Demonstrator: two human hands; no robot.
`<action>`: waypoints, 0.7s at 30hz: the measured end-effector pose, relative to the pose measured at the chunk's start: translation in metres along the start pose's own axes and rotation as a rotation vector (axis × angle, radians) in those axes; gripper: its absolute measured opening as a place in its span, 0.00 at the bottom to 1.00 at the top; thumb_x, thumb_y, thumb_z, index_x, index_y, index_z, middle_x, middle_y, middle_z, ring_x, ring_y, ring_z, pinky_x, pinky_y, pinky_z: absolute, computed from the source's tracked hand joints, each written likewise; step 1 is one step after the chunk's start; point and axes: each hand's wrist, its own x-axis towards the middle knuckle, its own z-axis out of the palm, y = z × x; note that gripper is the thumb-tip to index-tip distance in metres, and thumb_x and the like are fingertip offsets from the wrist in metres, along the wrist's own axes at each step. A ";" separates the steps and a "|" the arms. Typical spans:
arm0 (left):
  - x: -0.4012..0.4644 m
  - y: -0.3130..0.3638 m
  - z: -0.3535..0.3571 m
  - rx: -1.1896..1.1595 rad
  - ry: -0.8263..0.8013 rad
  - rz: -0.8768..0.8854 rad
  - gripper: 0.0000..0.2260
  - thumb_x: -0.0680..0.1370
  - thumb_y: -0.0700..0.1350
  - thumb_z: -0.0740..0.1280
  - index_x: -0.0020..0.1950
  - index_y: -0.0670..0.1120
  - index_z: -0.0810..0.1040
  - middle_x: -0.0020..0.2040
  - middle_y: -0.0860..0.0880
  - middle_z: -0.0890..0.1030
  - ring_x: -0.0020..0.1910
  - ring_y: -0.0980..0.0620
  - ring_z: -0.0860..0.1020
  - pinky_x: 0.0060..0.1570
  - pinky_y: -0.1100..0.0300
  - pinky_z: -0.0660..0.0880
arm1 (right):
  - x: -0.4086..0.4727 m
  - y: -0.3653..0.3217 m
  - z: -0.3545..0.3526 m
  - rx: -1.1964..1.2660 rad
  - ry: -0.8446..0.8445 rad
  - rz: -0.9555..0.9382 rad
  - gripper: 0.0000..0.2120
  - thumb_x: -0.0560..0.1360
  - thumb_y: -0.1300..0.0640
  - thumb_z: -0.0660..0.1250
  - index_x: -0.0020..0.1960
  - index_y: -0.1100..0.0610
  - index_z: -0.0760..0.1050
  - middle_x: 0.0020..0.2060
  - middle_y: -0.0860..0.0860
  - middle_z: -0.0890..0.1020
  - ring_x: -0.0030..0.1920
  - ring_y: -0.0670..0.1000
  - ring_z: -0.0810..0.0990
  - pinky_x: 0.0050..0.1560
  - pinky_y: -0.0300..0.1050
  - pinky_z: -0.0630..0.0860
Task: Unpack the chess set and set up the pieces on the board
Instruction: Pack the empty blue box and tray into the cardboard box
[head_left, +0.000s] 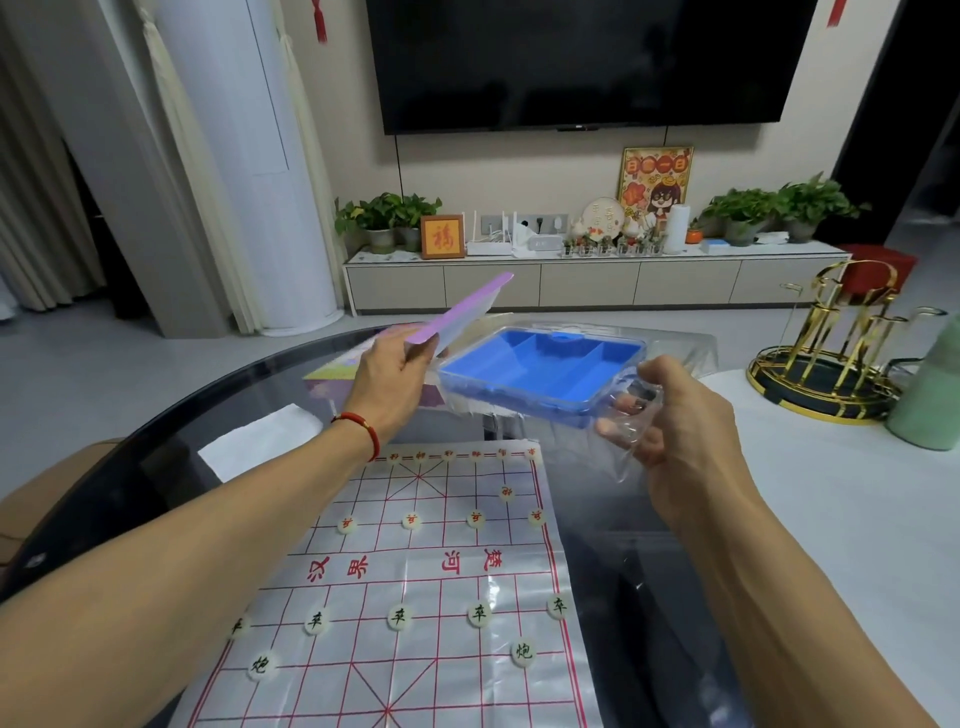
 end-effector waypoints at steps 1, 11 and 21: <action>0.000 0.001 0.000 0.013 0.010 0.011 0.18 0.83 0.57 0.59 0.55 0.47 0.81 0.46 0.43 0.84 0.44 0.40 0.83 0.44 0.46 0.81 | -0.002 0.001 0.002 -0.007 -0.003 -0.006 0.10 0.78 0.60 0.65 0.58 0.61 0.74 0.31 0.52 0.85 0.33 0.50 0.85 0.31 0.44 0.82; -0.001 0.019 -0.006 0.055 0.045 0.134 0.15 0.85 0.49 0.60 0.51 0.38 0.80 0.42 0.45 0.77 0.29 0.61 0.73 0.26 0.74 0.68 | -0.016 0.015 0.020 -0.055 0.006 -0.090 0.11 0.79 0.57 0.65 0.61 0.56 0.73 0.51 0.58 0.84 0.48 0.61 0.86 0.50 0.60 0.84; -0.005 0.015 -0.021 0.116 0.059 0.243 0.15 0.85 0.48 0.59 0.69 0.46 0.77 0.51 0.48 0.79 0.45 0.48 0.80 0.36 0.69 0.78 | -0.027 0.011 0.025 -0.007 -0.060 -0.097 0.12 0.80 0.62 0.63 0.63 0.61 0.74 0.51 0.59 0.84 0.34 0.54 0.85 0.36 0.49 0.84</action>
